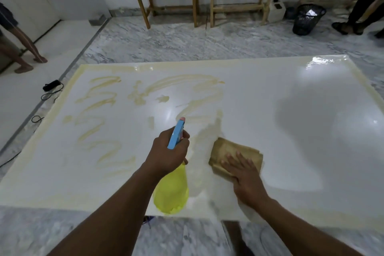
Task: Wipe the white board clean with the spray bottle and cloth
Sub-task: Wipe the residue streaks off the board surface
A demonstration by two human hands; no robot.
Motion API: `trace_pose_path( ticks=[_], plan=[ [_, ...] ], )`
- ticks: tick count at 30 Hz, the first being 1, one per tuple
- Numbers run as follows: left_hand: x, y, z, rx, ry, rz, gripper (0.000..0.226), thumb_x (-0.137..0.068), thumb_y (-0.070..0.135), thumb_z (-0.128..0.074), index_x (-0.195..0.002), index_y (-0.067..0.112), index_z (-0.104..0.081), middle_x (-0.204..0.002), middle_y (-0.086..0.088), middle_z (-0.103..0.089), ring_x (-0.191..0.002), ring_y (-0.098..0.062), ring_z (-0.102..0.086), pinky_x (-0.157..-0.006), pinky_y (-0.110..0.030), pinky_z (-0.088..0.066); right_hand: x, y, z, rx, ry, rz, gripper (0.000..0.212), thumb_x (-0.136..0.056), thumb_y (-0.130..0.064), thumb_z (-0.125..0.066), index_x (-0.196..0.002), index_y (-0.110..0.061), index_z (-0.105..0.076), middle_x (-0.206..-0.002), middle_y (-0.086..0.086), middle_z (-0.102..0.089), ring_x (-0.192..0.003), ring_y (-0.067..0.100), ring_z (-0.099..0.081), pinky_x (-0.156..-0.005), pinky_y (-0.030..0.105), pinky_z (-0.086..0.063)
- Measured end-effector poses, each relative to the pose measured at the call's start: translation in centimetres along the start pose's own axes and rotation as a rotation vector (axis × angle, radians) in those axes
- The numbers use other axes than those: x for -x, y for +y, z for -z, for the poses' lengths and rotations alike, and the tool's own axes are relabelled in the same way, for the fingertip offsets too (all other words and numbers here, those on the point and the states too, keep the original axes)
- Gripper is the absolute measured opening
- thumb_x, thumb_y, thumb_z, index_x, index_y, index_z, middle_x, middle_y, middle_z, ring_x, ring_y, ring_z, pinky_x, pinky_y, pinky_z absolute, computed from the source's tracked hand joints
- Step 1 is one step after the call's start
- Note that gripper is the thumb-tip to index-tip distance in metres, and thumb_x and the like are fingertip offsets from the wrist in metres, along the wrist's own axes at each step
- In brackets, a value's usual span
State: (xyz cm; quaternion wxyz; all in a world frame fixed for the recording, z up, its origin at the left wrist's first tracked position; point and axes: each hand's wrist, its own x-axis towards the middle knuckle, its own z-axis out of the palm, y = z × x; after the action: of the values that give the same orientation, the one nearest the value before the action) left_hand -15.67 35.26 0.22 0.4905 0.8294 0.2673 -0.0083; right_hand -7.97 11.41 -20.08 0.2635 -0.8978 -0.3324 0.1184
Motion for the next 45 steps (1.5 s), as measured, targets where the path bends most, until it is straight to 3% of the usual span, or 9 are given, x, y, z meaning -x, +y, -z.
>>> trace_pose_path(
  ticks=[4,8,13,17,21,24,29,38,45],
  plan=[
    [6.5,-2.5,1.8,0.030,-0.025,-0.003,0.011,-0.097,0.009,-0.058,-0.095,0.017,-0.064,-0.104,-0.028,-0.067,-0.059,-0.027,-0.068,-0.052,-0.028,-0.057,5.3,-3.9,-0.6,-0.163,0.001,0.043,0.047,-0.086,-0.018,-0.038,-0.120,-0.018,-0.071,-0.136,-0.001,-0.059,-0.138,0.017,-0.039,-0.119,0.028,-0.018],
    [8.0,-3.2,3.9,0.013,-0.046,-0.002,0.008,-0.097,0.007,-0.057,-0.096,0.006,-0.064,-0.105,-0.031,-0.066,-0.055,-0.028,-0.067,-0.052,-0.031,-0.058,1.6,-6.2,7.2,-0.660,0.001,-0.510,0.024,-0.090,-0.009,-0.053,-0.082,-0.016,-0.074,-0.092,0.017,-0.071,-0.083,0.030,-0.068,-0.076,0.029,-0.047],
    [4.8,-2.0,5.6,-0.005,-0.036,-0.059,0.010,-0.098,0.007,-0.057,-0.097,0.001,-0.066,-0.098,-0.029,-0.069,-0.054,-0.020,-0.066,-0.049,-0.017,-0.051,-3.0,-5.2,13.3,-1.206,-0.459,-0.658,0.032,-0.091,-0.012,-0.060,-0.120,-0.003,-0.066,-0.122,0.025,-0.067,-0.111,0.043,-0.065,-0.086,0.047,-0.056],
    [-0.7,-0.9,6.6,-0.005,-0.055,-0.058,0.008,-0.098,0.011,-0.058,-0.098,0.010,-0.066,-0.098,-0.023,-0.069,-0.062,-0.019,-0.065,-0.052,-0.017,-0.051,-12.8,-2.8,16.4,-1.011,-0.552,-0.526,0.041,-0.081,-0.002,-0.067,-0.121,0.003,-0.060,-0.116,0.027,-0.068,-0.102,0.040,-0.068,-0.079,0.046,-0.059],
    [-7.2,0.1,7.3,-0.004,-0.089,-0.047,0.008,-0.096,0.010,-0.060,-0.097,0.013,-0.067,-0.088,-0.013,-0.067,-0.058,-0.017,-0.067,-0.054,-0.022,-0.055,-25.7,-1.0,20.9,-0.621,-0.251,-0.385,0.028,-0.075,-0.001,-0.068,-0.102,0.002,-0.062,-0.094,0.020,-0.064,-0.070,0.021,-0.068,-0.058,0.029,-0.055],
    [-11.3,0.4,7.4,-0.004,-0.103,-0.036,0.007,-0.096,0.009,-0.061,-0.097,0.014,-0.067,-0.084,-0.008,-0.066,-0.056,-0.013,-0.064,-0.053,-0.019,-0.053,-34.5,0.1,21.4,-0.093,-0.019,-0.309,0.017,-0.088,-0.002,-0.054,-0.100,-0.008,-0.064,-0.107,0.018,-0.065,-0.085,0.028,-0.058,-0.066,0.033,-0.041],
    [-17.0,-0.8,6.7,0.006,-0.082,-0.047,0.009,-0.097,0.009,-0.062,-0.100,0.015,-0.068,-0.091,-0.013,-0.069,-0.058,-0.008,-0.065,-0.055,-0.016,-0.053,-42.6,5.3,14.8,0.046,-0.059,-0.331,0.044,-0.096,-0.011,-0.049,-0.139,-0.020,-0.055,-0.151,0.014,-0.046,-0.136,0.036,-0.044,-0.109,0.038,-0.034],
    [-14.5,-4.0,7.5,-0.043,-0.101,0.000,0.007,-0.096,0.009,-0.062,-0.100,0.013,-0.067,-0.097,-0.015,-0.072,-0.068,-0.033,-0.073,-0.052,-0.014,-0.051,-29.7,3.1,3.3,0.084,0.105,-0.132,0.053,-0.089,-0.004,-0.041,-0.135,-0.021,-0.059,-0.150,0.011,-0.047,-0.145,0.044,-0.027,-0.114,0.061,-0.022],
    [-3.7,-5.8,10.3,-0.040,-0.109,-0.070,0.008,-0.097,0.011,-0.062,-0.103,0.011,-0.066,-0.092,-0.011,-0.069,-0.058,-0.014,-0.071,-0.052,-0.012,-0.050,-9.2,-5.6,-4.1,0.041,0.136,-0.074,0.060,-0.083,-0.014,-0.035,-0.135,-0.034,-0.058,-0.151,-0.005,-0.045,-0.147,0.029,-0.027,-0.113,0.054,-0.022]
  ],
)
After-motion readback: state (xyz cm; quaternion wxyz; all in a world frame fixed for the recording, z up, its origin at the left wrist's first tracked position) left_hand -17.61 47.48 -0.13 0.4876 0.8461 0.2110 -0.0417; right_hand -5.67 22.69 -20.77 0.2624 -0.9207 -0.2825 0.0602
